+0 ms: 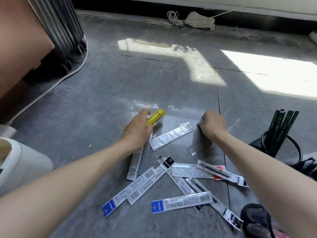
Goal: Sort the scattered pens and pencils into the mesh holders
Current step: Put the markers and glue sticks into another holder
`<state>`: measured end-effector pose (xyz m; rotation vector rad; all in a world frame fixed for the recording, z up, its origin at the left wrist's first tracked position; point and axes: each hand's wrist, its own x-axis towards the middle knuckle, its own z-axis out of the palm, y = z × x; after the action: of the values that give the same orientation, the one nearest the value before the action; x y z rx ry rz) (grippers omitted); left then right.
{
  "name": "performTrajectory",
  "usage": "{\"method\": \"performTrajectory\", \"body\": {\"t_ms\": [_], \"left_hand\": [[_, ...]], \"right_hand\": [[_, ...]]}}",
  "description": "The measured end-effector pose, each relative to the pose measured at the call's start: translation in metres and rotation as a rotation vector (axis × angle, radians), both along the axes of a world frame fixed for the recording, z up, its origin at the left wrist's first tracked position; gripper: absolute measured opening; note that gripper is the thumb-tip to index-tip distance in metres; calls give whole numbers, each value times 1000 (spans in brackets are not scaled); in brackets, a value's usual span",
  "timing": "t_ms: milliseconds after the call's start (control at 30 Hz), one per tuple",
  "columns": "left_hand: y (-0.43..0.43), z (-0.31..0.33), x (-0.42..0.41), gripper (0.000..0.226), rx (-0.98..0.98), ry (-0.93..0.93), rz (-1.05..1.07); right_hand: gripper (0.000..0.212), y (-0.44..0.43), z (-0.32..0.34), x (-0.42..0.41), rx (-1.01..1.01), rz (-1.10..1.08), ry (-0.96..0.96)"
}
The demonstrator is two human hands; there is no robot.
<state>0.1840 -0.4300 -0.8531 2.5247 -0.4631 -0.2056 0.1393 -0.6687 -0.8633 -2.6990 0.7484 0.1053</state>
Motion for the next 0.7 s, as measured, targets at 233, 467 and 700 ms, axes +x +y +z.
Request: {"method": "performTrajectory", "body": {"t_ms": [233, 467, 700], "left_hand": [[-6, 27, -25, 18, -46, 6, -33], [-59, 86, -87, 15, -254, 49, -127], [-104, 127, -174, 13, -519, 364, -260]], "right_hand": [[15, 19, 52, -23, 380, -56, -28], [16, 10, 128, -78, 331, -18, 17], [16, -21, 183, -156, 216, -95, -121]]}}
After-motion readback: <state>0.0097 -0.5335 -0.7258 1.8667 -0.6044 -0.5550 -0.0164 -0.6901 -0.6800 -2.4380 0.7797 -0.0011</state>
